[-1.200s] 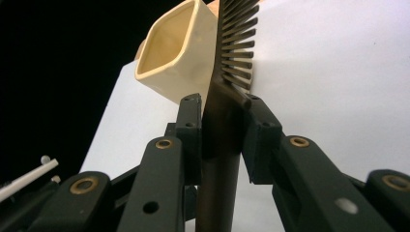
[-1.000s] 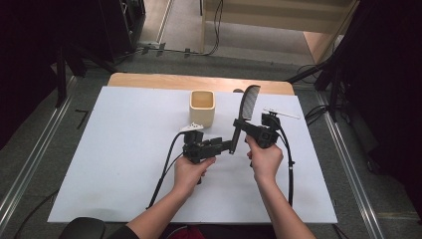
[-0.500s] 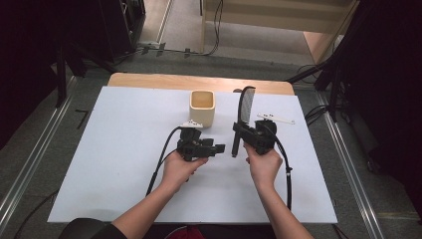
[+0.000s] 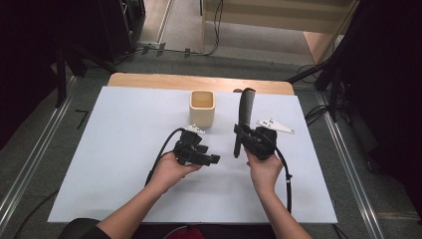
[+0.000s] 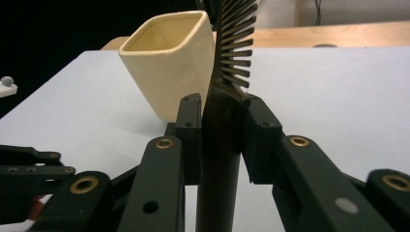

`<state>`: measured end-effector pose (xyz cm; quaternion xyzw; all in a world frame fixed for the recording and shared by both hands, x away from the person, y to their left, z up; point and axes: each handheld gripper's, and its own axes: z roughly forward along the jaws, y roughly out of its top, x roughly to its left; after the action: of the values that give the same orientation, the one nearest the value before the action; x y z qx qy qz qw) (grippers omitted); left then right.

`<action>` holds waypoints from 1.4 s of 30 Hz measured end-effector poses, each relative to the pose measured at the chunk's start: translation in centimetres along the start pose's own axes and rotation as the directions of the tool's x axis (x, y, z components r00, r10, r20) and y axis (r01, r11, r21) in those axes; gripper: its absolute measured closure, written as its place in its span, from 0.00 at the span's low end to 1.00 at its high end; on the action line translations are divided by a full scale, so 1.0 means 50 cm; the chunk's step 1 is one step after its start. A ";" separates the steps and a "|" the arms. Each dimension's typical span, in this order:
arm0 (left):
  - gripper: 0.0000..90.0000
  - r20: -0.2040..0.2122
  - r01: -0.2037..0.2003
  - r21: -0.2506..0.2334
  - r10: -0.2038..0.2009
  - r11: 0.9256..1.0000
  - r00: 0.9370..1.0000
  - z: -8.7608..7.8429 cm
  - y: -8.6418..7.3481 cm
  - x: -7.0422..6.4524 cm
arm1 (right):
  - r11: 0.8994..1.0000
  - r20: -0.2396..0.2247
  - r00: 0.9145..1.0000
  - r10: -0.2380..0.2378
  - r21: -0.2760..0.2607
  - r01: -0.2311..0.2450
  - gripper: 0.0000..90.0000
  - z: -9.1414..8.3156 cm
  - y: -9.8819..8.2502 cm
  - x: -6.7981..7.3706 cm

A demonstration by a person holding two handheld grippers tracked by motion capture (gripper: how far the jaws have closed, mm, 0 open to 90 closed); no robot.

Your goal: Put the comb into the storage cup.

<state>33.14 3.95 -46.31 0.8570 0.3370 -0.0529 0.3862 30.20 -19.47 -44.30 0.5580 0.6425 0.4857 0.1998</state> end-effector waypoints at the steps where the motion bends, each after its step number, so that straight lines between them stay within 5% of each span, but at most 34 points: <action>1: 0.40 0.004 -0.006 0.005 0.006 1.000 1.000 -0.003 -0.001 -0.001 | 1.000 0.006 1.000 -0.006 -0.008 0.007 0.78 -0.001 -0.001 0.001; 8: 0.39 0.022 -0.036 0.014 0.036 0.999 0.999 -0.017 -0.010 -0.005 | 0.997 0.015 0.999 -0.048 -0.062 0.049 0.78 -0.010 0.001 0.008; 19: 0.39 0.016 -0.067 0.031 0.066 0.997 0.998 -0.049 -0.026 0.007 | 0.995 0.005 0.999 -0.036 -0.089 0.037 0.78 -0.015 0.009 0.005; 42: 0.39 -0.067 -0.117 0.036 0.119 0.993 0.991 -0.114 -0.079 0.041 | 0.991 -0.029 0.998 -0.049 -0.122 0.045 0.78 -0.002 0.035 0.015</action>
<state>31.31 10.86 -45.53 0.8827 0.2981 -0.0056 0.3632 30.83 -18.97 -42.54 0.5219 0.6278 0.5278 0.2345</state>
